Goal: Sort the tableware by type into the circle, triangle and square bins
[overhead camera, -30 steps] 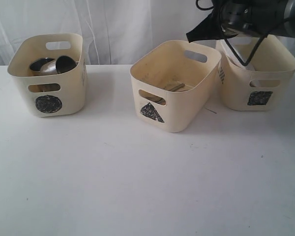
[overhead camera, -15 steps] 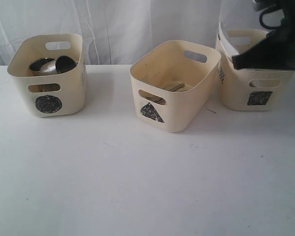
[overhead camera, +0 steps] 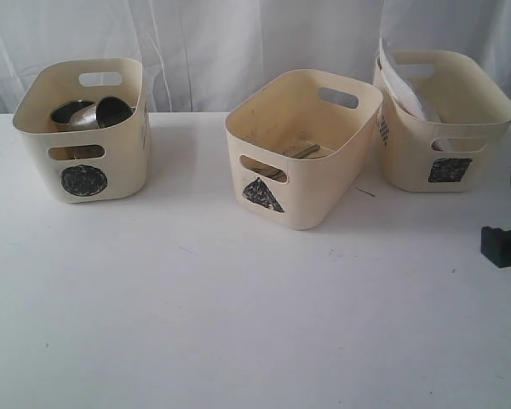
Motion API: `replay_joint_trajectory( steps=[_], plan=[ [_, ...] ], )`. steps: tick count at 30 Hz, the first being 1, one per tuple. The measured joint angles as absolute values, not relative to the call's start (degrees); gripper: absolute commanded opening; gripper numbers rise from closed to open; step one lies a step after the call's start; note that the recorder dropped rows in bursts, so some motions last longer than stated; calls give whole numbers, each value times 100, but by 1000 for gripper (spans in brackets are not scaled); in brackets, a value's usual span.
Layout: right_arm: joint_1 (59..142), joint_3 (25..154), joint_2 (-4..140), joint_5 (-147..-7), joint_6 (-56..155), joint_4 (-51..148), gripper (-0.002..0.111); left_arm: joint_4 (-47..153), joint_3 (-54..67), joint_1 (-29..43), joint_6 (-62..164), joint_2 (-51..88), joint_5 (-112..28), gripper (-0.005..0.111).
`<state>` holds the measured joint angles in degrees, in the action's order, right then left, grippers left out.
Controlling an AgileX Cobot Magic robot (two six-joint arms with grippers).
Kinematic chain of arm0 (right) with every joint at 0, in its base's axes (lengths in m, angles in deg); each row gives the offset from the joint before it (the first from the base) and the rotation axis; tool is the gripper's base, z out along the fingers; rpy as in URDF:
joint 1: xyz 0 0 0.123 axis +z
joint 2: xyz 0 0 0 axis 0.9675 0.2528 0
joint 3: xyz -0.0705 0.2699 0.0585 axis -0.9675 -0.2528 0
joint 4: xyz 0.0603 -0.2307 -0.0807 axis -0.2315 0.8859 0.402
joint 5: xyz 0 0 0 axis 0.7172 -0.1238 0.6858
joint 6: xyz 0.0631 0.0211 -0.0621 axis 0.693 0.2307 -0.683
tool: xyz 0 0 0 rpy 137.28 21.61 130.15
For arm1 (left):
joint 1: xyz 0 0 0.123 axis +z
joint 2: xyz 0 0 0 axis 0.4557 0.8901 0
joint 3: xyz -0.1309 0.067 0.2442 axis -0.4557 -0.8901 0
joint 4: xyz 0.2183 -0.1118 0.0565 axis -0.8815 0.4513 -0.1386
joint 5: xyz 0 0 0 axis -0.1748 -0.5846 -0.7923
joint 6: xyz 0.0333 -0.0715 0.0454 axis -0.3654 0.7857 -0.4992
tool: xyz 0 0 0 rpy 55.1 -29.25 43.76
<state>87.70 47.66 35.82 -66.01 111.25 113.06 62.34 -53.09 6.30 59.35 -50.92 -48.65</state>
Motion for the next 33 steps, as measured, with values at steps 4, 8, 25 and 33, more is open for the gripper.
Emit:
replay_joint_trajectory(
  steps=[4,8,25,33],
  plan=[
    [8770,4740,3369,-6643,11133,11306,0,6234,-5309,630,5935,-5092,-4865,0],
    [8770,4449,3225,-6761,11138,11279,0,6234,-5309,630,5935,-5092,-4865,0],
    [8874,2517,261,-7119,6145,7149,0,6234,-5309,630,5935,-5092,-4865,0],
    [8874,2492,-184,-6939,4941,6123,0,6234,-5309,630,5935,-5092,-4865,0]
  ],
)
